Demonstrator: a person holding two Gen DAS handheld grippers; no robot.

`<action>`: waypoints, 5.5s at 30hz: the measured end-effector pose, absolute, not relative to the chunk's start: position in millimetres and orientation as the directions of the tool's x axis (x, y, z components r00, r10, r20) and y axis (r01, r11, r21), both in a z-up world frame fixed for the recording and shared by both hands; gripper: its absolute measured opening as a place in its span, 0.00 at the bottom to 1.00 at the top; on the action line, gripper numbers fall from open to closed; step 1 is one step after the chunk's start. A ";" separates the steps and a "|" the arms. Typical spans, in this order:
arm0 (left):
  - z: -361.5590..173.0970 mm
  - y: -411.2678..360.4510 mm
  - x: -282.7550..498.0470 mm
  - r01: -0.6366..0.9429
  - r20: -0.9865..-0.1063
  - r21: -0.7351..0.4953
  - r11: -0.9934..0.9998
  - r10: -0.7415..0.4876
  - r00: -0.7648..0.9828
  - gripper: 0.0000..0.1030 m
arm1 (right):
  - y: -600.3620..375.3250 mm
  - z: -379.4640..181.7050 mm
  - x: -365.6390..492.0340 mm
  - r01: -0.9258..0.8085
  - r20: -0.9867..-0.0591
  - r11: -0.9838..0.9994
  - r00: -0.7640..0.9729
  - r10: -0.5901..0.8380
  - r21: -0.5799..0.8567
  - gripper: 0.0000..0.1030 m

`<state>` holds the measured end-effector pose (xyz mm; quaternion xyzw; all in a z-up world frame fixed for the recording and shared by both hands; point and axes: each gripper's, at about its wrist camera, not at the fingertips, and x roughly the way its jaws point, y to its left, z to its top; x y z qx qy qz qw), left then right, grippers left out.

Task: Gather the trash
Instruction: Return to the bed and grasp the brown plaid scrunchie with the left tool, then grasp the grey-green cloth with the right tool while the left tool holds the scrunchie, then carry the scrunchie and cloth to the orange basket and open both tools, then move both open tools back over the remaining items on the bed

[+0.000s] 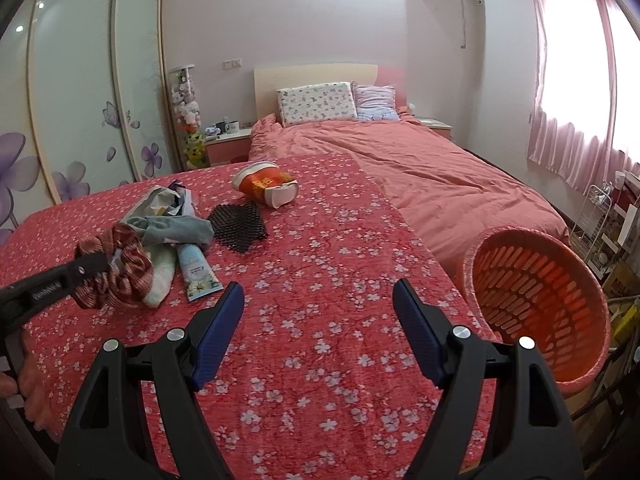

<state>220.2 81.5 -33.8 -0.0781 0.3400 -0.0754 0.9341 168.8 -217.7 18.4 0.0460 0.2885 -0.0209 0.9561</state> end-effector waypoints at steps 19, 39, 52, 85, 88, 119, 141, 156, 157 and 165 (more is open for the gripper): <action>-16.8 170.9 213.6 -0.059 -0.583 -0.224 0.973 -0.085 0.808 0.17 | -145.0 23.9 222.4 -0.103 -0.572 0.988 0.807 0.149 0.112 0.72; -18.3 209.2 226.6 -0.086 -0.579 -0.243 0.966 -0.073 0.812 0.17 | -80.4 -4.2 310.4 -0.177 -0.698 0.974 0.680 0.225 0.142 0.37; -13.1 194.8 227.2 -0.063 -0.572 -0.239 0.969 -0.088 0.815 0.17 | -108.4 15.2 286.6 -0.163 -0.645 0.974 0.730 0.225 0.156 0.12; 14.7 32.7 216.1 0.260 -0.535 -0.248 0.933 -0.356 0.767 0.17 | -287.7 66.7 178.7 0.144 -0.452 0.970 0.891 -0.040 0.198 0.12; 16.1 12.8 216.0 0.297 -0.532 -0.262 0.918 -0.394 0.750 0.17 | -302.4 66.3 168.8 0.196 -0.438 0.964 0.893 -0.100 0.179 0.12; -4.1 -230.1 212.1 0.635 -0.572 -0.296 0.714 -0.665 0.481 0.17 | -434.7 20.8 127.7 0.449 -0.466 0.852 0.835 -0.292 0.270 0.12; -38.5 -258.9 239.9 0.599 -0.648 -0.274 0.752 -0.605 0.463 0.47 | -460.2 5.8 129.1 0.502 -0.528 0.788 0.804 -0.274 0.355 0.57; -31.5 -189.7 242.1 0.508 -0.656 -0.199 0.838 -0.499 0.567 0.58 | -442.9 15.8 138.5 0.475 -0.532 0.826 0.804 -0.267 0.303 0.57; -30.9 -185.8 241.3 0.501 -0.655 -0.193 0.843 -0.491 0.574 0.58 | -439.7 16.8 139.6 0.469 -0.531 0.831 0.806 -0.263 0.300 0.57; -27.3 -135.8 241.9 0.431 -0.650 -0.163 0.888 -0.425 0.630 0.59 | -408.8 22.4 149.3 0.407 -0.529 0.874 0.819 -0.221 0.266 0.57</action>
